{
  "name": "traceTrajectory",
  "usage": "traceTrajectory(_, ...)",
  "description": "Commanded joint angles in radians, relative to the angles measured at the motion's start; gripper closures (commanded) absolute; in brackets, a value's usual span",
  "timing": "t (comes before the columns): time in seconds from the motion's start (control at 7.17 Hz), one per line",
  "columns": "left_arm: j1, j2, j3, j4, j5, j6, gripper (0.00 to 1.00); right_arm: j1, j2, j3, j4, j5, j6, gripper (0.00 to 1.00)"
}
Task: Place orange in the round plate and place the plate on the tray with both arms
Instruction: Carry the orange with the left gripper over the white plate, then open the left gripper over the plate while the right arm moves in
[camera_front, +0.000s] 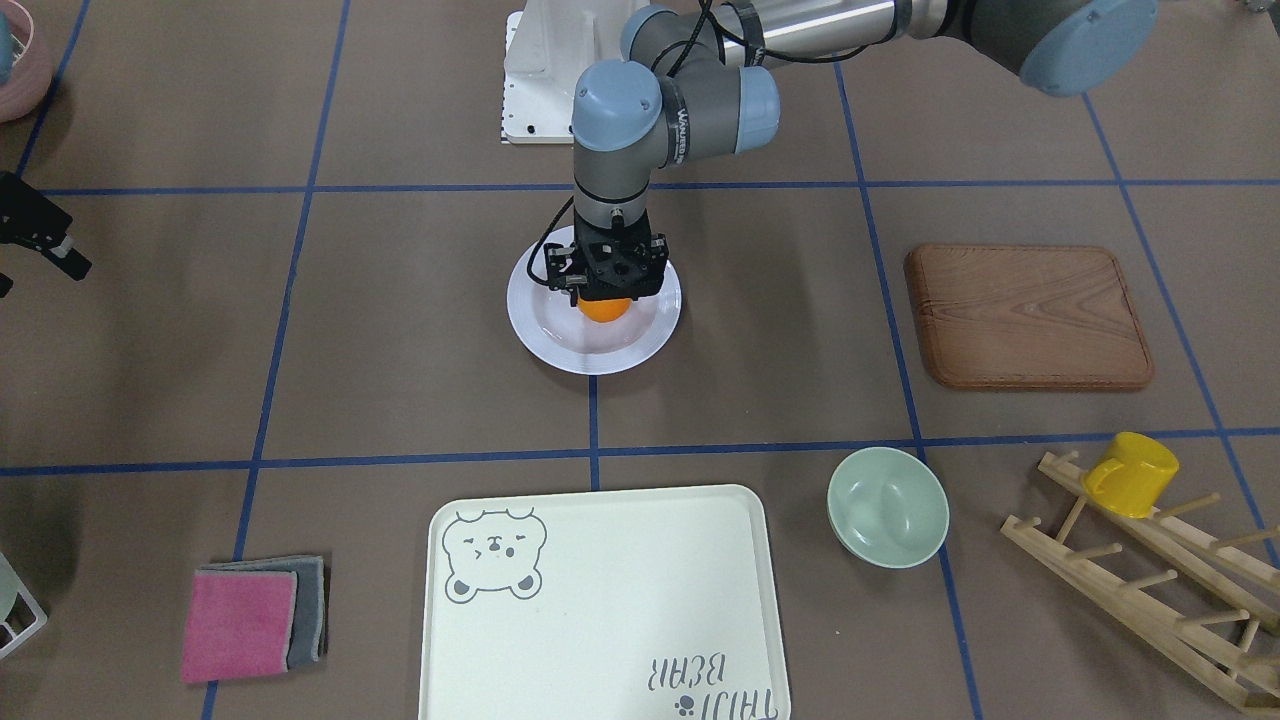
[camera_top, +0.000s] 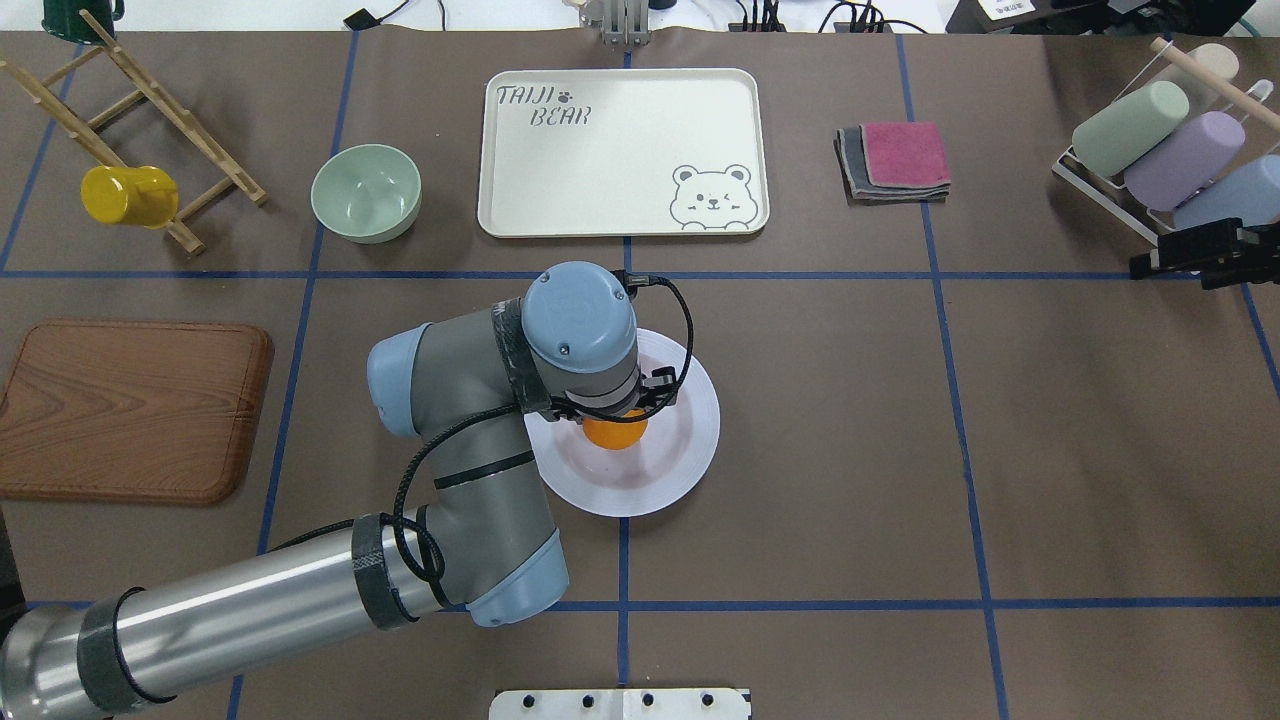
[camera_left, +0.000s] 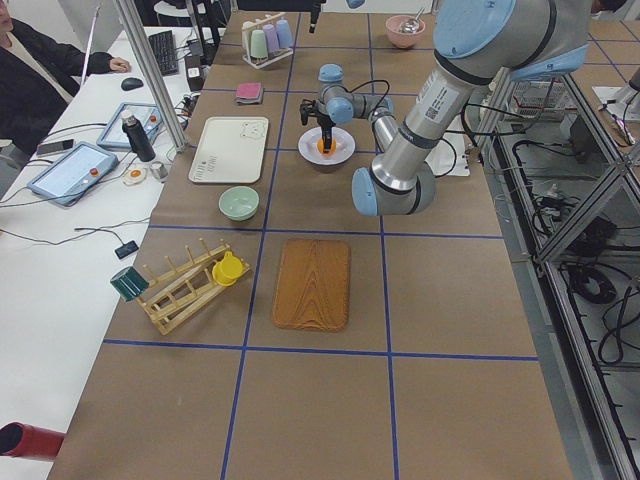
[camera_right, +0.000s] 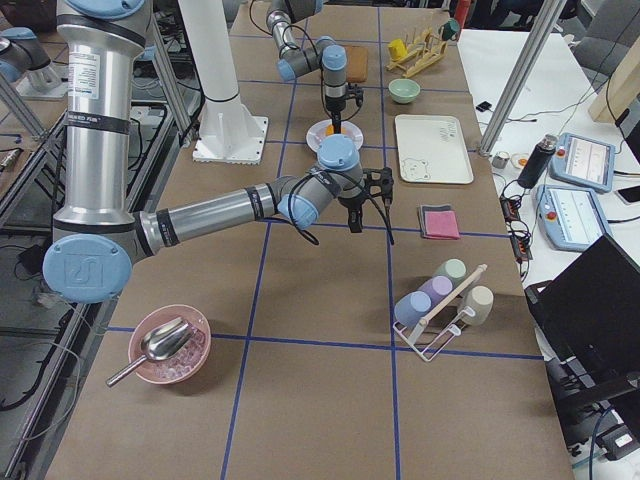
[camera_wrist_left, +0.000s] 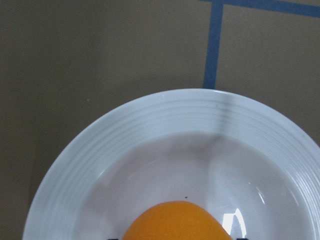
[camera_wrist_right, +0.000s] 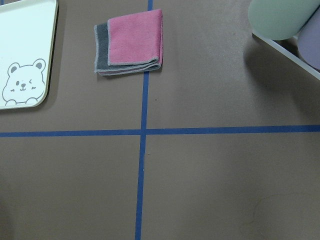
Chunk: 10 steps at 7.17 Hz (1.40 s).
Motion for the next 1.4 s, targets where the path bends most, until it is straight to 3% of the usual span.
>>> traceTrajectory(0.0, 0.001, -0.006, 0.005, -0.013, 0.04, -0.003, 0.01, -0.004, 0.001, -0.001, 0.022, 0.002, 0.008, 0.0)
traceTrajectory(0.28, -0.028, 0.028, -0.063, 0.0, 0.036, 0.043, 0.01, -0.046, 0.01, 0.0, 0.089, -0.049, 0.105, 0.0)
traceTrajectory(0.7, -0.222, 0.321, -0.391, 0.161, -0.102, 0.473, 0.01, -0.285, 0.103, 0.063, 0.094, -0.276, 0.51, 0.0)
traceTrajectory(0.98, -0.406, 0.55, -0.516, 0.169, -0.235, 0.756, 0.01, -0.532, 0.114, 0.172, 0.094, -0.587, 0.83, 0.0)
traceTrajectory(1.26, -0.656, 0.714, -0.516, 0.169, -0.318, 1.149, 0.01, -0.767, 0.157, 0.178, 0.094, -0.906, 1.012, 0.0)
